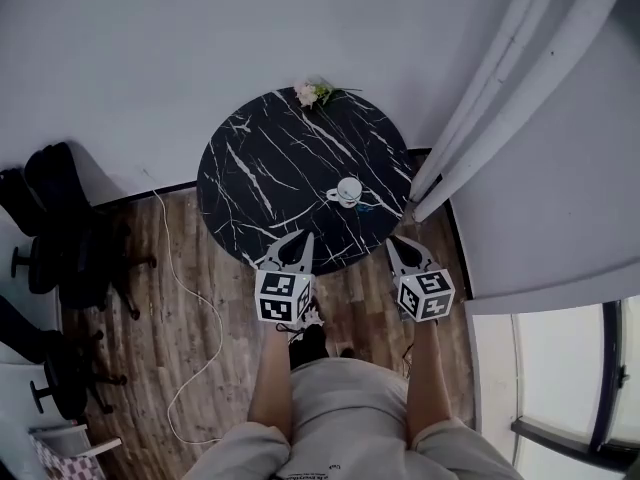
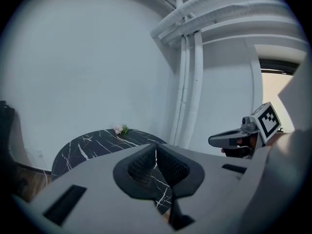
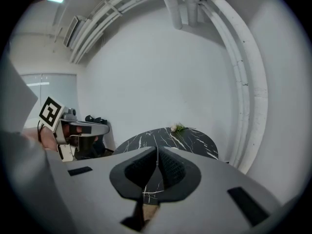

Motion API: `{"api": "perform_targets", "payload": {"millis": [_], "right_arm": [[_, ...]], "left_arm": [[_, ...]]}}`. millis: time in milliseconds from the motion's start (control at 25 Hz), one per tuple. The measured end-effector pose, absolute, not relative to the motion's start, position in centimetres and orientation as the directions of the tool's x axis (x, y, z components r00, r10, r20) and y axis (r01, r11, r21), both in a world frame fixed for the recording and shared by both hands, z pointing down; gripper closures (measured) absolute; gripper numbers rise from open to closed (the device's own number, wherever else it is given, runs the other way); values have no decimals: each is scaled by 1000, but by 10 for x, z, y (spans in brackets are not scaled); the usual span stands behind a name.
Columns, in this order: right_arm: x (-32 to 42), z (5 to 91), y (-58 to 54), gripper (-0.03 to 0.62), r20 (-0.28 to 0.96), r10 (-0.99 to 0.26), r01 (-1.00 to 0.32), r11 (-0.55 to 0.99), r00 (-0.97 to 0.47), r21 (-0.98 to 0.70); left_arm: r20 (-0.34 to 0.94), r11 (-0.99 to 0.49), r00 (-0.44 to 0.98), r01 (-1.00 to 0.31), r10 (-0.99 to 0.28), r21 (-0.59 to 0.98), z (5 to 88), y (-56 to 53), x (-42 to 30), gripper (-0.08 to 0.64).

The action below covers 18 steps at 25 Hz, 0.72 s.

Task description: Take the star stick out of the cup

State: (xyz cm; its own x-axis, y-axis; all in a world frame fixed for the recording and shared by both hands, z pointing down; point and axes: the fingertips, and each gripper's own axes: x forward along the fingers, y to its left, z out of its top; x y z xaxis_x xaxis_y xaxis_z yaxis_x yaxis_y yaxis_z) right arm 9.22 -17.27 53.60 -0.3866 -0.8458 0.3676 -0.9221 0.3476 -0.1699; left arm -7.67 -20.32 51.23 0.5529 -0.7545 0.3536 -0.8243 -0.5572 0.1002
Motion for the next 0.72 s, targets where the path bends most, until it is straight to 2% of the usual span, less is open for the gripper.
{"api": "perform_targets", "payload": {"millis": [200, 360, 720], "right_arm": [[95, 541, -197, 554, 393, -847, -933, 335, -358, -129], [75, 548, -214, 554, 415, -808, -908, 393, -417, -147], [60, 567, -249, 554, 508, -813, -919, 381, -283, 98]], "left_arm": [[380, -617, 607, -779, -698, 112, 527, -238, -60, 537], [408, -669, 655, -731, -635, 133, 540, -263, -53, 537], [413, -720, 704, -678, -577, 148, 552, -316, -63, 537]]}}
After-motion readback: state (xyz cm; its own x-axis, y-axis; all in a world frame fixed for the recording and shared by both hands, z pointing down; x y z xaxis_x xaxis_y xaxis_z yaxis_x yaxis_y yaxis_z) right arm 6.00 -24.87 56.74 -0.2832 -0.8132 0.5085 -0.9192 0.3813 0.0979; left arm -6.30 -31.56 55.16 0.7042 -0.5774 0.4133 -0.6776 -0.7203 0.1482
